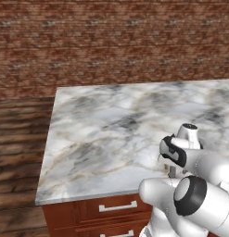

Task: Move the cutting board and knife to the sink. Then move spray from the cabinet to the counter.

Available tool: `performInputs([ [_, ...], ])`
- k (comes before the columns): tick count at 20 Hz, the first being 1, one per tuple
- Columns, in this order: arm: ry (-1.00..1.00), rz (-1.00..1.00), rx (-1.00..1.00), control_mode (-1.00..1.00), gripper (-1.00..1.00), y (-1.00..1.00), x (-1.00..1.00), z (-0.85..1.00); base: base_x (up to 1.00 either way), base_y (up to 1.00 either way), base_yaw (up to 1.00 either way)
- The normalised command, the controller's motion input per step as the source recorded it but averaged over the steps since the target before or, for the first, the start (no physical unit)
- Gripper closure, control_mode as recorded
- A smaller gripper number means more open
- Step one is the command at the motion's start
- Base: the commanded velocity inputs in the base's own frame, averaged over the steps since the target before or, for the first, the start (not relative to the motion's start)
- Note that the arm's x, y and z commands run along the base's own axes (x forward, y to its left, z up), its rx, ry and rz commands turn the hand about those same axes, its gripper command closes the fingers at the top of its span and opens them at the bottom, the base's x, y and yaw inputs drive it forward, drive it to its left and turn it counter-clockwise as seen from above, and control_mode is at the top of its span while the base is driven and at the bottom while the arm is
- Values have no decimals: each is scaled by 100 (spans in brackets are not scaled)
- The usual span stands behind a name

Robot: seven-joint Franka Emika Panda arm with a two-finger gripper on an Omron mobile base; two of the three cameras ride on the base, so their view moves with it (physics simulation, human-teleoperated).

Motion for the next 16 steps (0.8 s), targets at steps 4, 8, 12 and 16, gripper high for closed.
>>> performInputs([
  [4,0,0,0,-100,-100,19,0,-28,0,0,0],
  [8,0,0,0,-100,-100,21,0,-18,0,0,0],
  [12,0,0,0,-100,-100,19,0,-24,0,0,0],
  [16,0,0,0,-100,100,12,0,-35,0,0,0],
])
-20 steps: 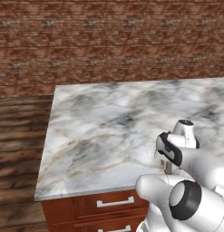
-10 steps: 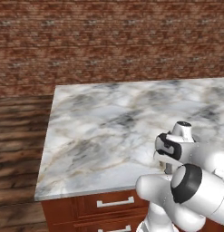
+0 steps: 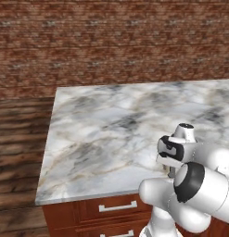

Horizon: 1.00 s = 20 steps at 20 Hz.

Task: Move the cutting board and knife to the sink. Then move spray from the cabinet to the counter.

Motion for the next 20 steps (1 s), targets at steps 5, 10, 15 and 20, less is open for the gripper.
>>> performInputs([
  [5,0,0,0,-100,100,0,0,-10,0,0,0],
  [10,0,0,0,-100,100,0,0,0,0,0,0],
  [15,-2,0,0,-100,100,0,0,24,0,0,0],
  [20,-10,-6,0,-100,100,0,-1,100,0,0,0],
])
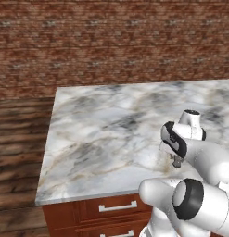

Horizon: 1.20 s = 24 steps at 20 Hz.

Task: Move the cutting board and knife to the sink. Then move spray from the cabinet to the counter.

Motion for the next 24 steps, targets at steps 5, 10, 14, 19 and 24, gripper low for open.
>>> performInputs([
  [5,-12,-6,0,-100,100,0,-2,96,0,0,0],
  [10,-6,-9,-2,-100,100,-6,-34,53,0,0,0],
  [14,0,-4,-4,100,100,-9,-23,3,-67,-47,-12],
  [19,0,0,0,100,100,0,0,0,-42,-89,-17],
  [24,0,0,0,100,100,0,0,0,-1,-100,-12],
])
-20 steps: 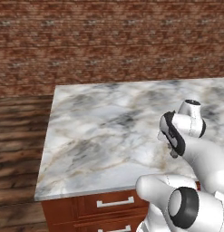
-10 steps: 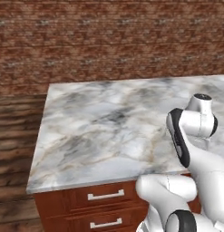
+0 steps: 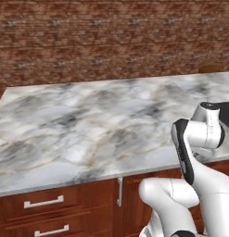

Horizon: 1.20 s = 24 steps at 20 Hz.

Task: Move the cutting board and knife to the sink. Then move spray from the cabinet to the counter.

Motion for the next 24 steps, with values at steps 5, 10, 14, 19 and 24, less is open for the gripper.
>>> performInputs([
  [5,0,0,0,100,100,0,0,0,9,-100,-6],
  [10,0,0,0,100,100,0,0,0,19,-100,-5],
  [14,0,0,0,100,100,0,0,0,29,-100,-2],
  [19,0,0,0,100,100,0,0,0,47,-100,0],
  [24,0,0,0,100,100,0,0,0,70,-35,13],
])
